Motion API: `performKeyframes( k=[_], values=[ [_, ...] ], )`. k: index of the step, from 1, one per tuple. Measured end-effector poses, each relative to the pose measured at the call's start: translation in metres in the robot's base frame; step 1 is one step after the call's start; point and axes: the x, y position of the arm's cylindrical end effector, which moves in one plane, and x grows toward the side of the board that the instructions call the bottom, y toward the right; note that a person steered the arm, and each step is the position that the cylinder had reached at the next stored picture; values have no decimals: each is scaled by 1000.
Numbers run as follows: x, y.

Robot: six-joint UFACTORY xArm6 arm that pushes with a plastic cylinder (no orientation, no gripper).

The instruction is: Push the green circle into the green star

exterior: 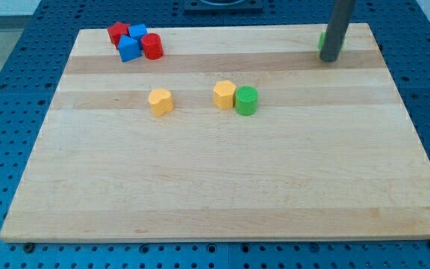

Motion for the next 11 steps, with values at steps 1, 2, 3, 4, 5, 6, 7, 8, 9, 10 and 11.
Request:
performKeyframes(
  k=[1, 2, 3, 4, 5, 6, 7, 8, 9, 10, 11],
  values=[
    [-13, 0],
    [-23, 0],
    [-9, 1],
    [37, 1],
    [85, -7],
    [125, -27],
    [160, -59],
    [167, -110],
    [167, -155],
    [160, -168],
    [139, -166]
  ],
)
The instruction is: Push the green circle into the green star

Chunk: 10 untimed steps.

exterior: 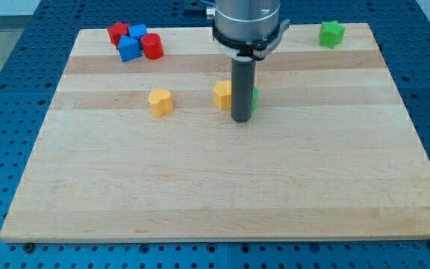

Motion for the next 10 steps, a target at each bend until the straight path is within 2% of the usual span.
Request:
performKeyframes(
  k=[4, 5, 10],
  values=[
    [-116, 8],
    [-134, 19],
    [-143, 130]
  ],
)
